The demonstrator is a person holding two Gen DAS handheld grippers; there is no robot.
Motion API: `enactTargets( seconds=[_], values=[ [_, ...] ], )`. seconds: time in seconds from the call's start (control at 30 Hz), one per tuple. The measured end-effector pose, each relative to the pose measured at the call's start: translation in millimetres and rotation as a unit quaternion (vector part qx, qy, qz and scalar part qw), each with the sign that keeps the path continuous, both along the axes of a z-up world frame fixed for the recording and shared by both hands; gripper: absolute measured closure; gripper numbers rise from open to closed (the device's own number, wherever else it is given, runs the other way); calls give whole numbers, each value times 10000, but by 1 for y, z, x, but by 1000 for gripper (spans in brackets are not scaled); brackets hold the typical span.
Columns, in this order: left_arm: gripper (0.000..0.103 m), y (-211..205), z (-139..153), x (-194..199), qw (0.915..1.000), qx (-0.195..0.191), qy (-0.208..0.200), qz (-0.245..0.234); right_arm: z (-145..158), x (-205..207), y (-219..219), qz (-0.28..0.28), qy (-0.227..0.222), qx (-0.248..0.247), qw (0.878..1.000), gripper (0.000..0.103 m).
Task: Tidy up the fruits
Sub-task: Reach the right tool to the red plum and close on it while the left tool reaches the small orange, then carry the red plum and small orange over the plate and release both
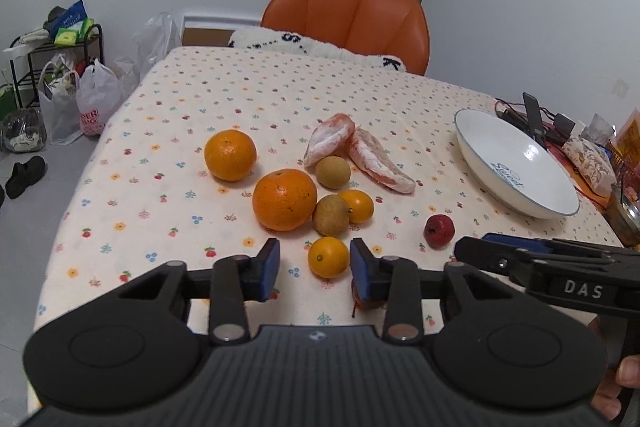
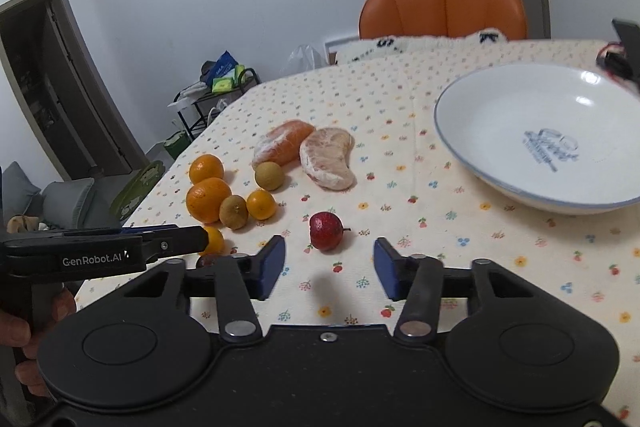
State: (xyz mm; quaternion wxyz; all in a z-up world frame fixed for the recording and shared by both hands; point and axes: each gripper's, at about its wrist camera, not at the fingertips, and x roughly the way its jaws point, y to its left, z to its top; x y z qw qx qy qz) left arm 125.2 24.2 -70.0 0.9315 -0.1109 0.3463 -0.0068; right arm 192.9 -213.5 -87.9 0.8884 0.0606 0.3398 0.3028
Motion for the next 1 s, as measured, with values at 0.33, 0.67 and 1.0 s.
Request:
enactTargets(
  seconds=[0.33, 0.67, 1.0],
  values=[
    [79, 0, -10, 10, 9999, 16, 81, -86, -8, 13, 15, 90, -40, -66, 9999, 59],
    [81, 2, -1, 5, 10000, 54, 55, -59, -8, 14, 17, 142, 2, -13, 9999, 79],
    [81, -17, 20, 0, 9994, 222, -212, -132, 7, 2, -2, 79, -242, 122, 9996, 79]
  ],
)
